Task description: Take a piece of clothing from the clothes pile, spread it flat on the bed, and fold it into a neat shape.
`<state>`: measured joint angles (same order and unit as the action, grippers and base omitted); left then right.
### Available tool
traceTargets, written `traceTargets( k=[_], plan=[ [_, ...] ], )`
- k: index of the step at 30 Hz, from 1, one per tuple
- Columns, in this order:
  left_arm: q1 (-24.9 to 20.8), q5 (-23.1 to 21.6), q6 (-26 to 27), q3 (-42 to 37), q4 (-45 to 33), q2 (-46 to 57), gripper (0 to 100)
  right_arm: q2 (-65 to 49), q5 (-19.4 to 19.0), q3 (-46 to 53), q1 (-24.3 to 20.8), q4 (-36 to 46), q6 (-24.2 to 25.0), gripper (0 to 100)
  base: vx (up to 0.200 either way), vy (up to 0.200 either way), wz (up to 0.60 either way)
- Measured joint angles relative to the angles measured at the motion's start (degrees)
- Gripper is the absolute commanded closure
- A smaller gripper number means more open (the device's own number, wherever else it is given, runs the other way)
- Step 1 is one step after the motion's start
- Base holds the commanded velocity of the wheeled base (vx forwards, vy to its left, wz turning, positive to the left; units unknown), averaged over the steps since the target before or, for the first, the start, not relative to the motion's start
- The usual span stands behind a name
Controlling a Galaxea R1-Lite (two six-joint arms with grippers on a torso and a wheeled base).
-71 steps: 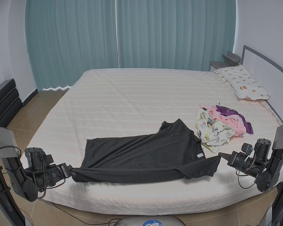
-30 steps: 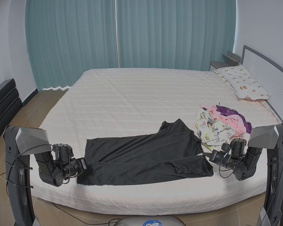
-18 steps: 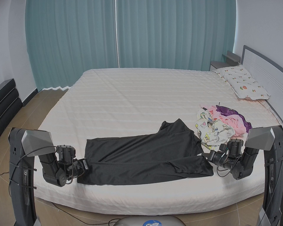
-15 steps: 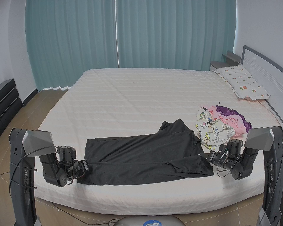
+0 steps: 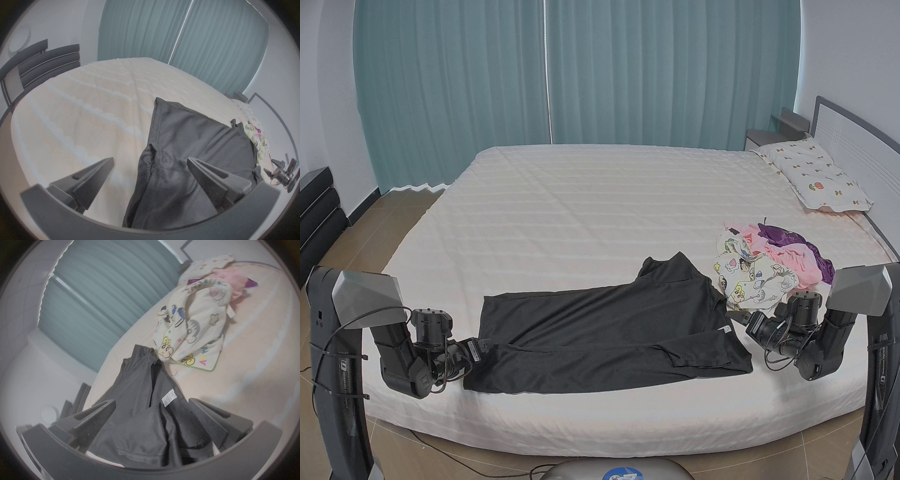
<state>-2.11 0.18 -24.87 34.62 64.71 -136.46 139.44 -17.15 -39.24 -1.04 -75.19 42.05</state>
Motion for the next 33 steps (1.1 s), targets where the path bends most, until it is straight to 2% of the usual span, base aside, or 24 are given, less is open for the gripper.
traceTargets(
  k=[3,5,9,11,26,33],
  plan=[
    [0.46,-0.39,-4.30,-2.29,0.66,3.06,0,-2.58,1.21,2.30,0.05,-0.10,5.17,0,0.000,0.000,0.00],
    [0.82,-0.51,-7.25,-3.40,1.66,4.63,0,-3.99,1.50,3.80,-0.04,-0.16,7.11,0,0.000,0.000,0.00],
    [1.54,-0.89,-10.74,-5.00,3.58,6.69,0,-5.89,1.78,5.92,-0.23,-0.66,9.61,0,0.200,0.000,0.00],
    [1.80,-1.08,-10.90,-5.66,3.88,7.22,0,-6.45,1.85,6.58,-0.30,-0.87,9.87,0,0.200,0.000,0.00],
    [1.89,-1.29,-11.07,-5.39,4.27,7.46,0,-6.22,2.16,7.85,-1.49,-2.11,9.61,0,0.000,0.000,0.00],
    [1.82,-0.98,-11.12,-0.94,3.11,5.97,0,-5.92,2.18,8.00,-2.01,-2.13,9.55,0,0.000,0.000,0.00]
  ],
)
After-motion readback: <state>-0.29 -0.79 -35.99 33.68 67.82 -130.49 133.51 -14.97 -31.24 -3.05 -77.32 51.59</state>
